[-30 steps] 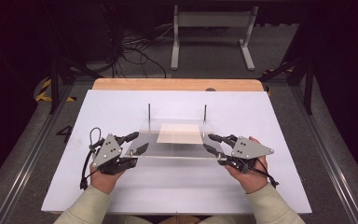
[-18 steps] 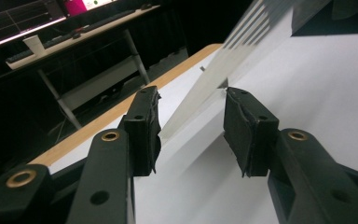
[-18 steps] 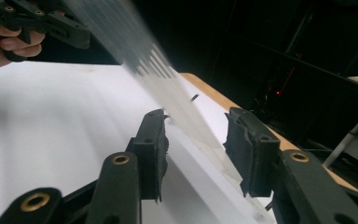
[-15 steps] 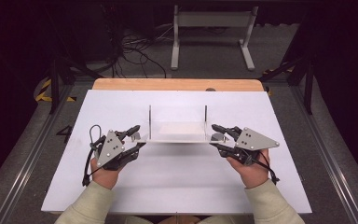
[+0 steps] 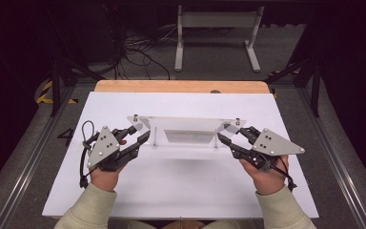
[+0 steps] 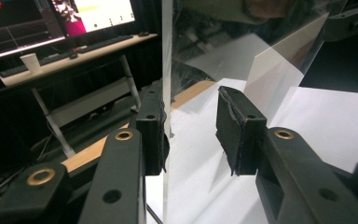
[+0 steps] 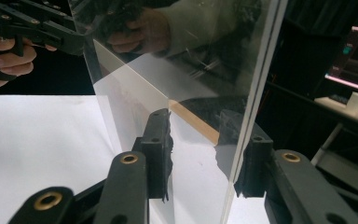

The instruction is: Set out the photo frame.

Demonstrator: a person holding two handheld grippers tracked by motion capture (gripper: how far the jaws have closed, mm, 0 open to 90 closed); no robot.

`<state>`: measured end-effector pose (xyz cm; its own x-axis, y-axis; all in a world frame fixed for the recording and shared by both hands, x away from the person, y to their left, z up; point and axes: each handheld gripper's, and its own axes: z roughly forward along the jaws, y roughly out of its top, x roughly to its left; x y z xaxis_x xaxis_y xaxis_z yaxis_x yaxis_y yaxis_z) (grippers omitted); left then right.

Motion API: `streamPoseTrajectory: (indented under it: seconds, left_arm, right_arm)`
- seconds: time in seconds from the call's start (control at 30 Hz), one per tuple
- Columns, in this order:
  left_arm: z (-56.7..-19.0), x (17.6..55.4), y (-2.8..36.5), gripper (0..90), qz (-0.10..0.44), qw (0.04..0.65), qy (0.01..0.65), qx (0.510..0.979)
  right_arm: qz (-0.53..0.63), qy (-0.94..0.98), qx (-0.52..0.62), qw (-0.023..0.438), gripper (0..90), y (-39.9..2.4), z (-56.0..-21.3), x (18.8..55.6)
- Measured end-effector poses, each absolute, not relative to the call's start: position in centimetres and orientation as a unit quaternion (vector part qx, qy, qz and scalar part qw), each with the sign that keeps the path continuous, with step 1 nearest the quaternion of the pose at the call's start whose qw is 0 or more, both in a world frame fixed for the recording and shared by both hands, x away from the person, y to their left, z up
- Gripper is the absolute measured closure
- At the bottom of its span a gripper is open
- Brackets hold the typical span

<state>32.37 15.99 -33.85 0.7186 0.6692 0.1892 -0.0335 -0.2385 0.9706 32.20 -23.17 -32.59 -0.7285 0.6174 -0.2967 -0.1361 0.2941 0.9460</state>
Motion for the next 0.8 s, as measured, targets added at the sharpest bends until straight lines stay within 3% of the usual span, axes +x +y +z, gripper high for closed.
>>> streamPoseTrajectory:
  seconds: [0.8]
  left_arm:
    - [-31.8, 29.9, 14.8, 67.4, 0.258, 0.585, 0.225, 0.735]
  right_arm:
    - [0.603, 0.728, 0.218, 0.244, 59.4, -25.3, -30.8, 31.0]
